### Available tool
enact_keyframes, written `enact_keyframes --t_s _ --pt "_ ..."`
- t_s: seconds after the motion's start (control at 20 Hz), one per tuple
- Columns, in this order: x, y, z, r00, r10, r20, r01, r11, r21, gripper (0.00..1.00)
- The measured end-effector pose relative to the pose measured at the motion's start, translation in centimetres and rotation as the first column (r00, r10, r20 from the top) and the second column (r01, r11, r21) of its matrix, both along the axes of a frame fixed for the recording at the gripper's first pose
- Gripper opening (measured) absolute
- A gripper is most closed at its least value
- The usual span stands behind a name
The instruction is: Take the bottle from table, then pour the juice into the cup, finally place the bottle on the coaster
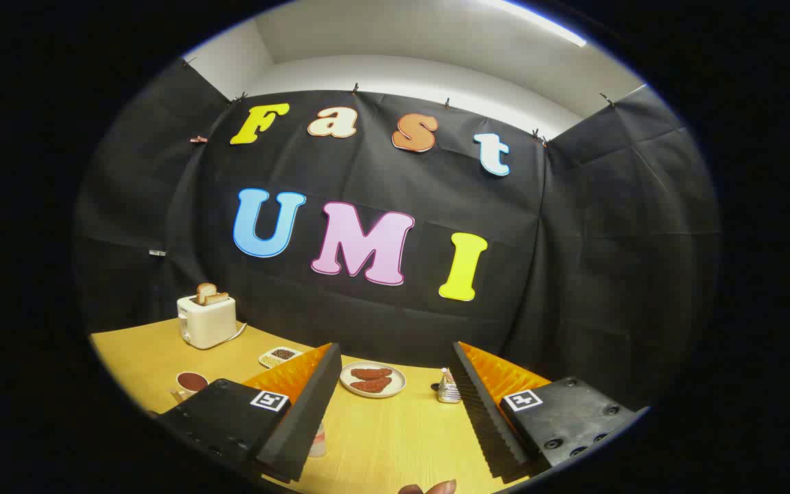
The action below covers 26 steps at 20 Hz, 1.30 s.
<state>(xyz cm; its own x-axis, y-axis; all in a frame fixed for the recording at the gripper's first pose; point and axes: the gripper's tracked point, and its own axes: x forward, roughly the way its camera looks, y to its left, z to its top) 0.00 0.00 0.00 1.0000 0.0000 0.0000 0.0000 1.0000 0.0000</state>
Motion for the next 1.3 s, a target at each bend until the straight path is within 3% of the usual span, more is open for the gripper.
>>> enact_keyframes --t_s 1.0,1.3 --pt "-0.1 1.3 -0.8 0.999 0.045 -0.004 -0.045 0.999 -0.017 0.97" --pt "0.3 3.0 -2.3 0.994 0.107 -0.002 -0.107 0.994 -0.014 0.97"
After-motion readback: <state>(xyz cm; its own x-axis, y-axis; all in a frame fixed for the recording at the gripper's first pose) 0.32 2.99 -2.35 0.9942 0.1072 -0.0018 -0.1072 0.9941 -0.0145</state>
